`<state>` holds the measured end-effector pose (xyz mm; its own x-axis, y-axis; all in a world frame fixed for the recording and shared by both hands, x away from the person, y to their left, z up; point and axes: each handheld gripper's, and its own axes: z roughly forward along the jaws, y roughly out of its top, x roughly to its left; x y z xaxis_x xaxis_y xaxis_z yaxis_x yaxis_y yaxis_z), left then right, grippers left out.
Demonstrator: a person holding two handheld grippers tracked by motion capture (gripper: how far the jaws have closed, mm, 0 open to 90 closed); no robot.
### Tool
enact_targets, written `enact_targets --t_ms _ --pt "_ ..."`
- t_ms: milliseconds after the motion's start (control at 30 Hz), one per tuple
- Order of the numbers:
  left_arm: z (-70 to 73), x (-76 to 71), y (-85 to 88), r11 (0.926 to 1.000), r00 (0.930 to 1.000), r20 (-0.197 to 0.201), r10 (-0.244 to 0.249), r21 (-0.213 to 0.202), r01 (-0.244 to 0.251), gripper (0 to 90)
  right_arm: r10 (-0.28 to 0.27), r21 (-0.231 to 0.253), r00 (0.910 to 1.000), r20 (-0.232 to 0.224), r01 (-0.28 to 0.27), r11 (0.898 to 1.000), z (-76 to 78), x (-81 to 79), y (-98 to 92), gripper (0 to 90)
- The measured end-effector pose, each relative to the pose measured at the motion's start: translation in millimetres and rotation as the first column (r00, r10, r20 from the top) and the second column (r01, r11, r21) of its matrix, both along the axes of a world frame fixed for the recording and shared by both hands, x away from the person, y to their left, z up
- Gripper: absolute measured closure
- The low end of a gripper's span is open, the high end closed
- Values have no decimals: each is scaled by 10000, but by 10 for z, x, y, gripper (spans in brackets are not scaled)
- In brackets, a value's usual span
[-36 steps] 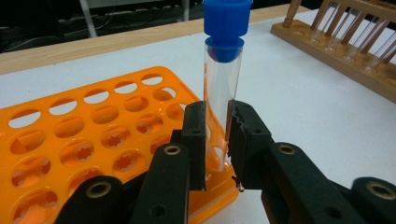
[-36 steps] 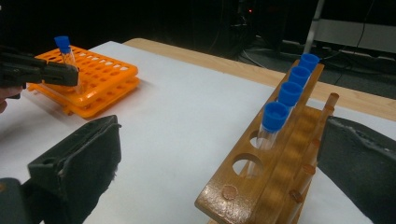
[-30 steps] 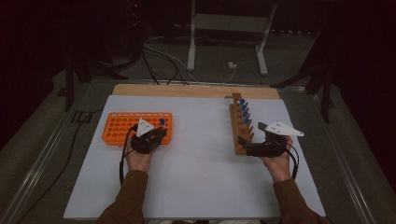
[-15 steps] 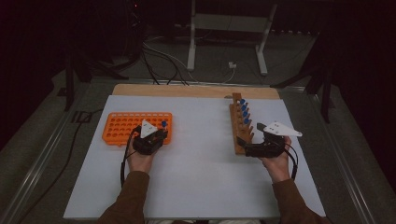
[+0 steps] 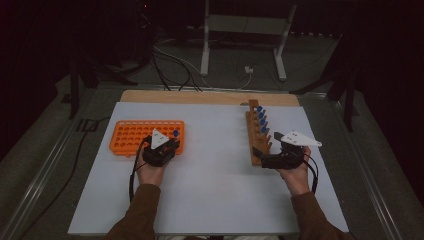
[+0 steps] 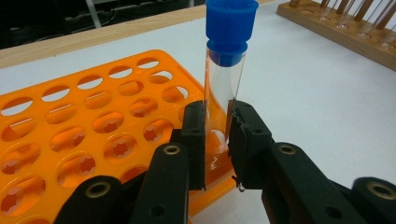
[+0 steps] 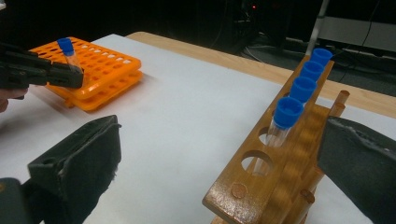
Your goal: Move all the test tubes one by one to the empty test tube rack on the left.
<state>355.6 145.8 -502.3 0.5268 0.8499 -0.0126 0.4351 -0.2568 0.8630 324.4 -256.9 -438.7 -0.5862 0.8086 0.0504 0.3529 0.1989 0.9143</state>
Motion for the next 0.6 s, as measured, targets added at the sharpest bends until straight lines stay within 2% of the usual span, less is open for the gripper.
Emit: enact_targets --t_ms 133,267,333,433,467,500,533,600 --pt "9 1 30 9994 9999 -135 8 -355 -13 731 -5 9 10000 -1 5 10000 0 2 -1 0" --pt "67 -37 104 9950 9999 -107 77 -993 -87 654 2 -5 10000 -4 -2 10000 -4 7 3 0" --pt "105 -63 133 9936 10000 -44 67 -1123 -72 587 19 -69 10000 -30 -19 10000 -10 12 14 0" --pt "174 -119 194 9902 10000 52 64 -1398 -56 548 7 -88 10000 -34 -7 10000 -12 20 20 0" --pt "198 -140 214 9879 9999 103 88 -1546 -71 517 0 -90 10000 -30 0 10000 -12 26 22 0" --pt "223 -164 232 9865 9998 124 138 -1631 -116 426 -37 -108 10000 -37 36 9999 -14 37 24 0" --pt "247 -187 250 9857 9997 170 175 -1680 -144 426 -37 -108 10000 -37 36 9999 -14 37 24 0" --pt "294 -234 279 9852 9992 238 324 -1691 -279 338 -54 -131 10000 -38 54 9999 -17 49 21 0"
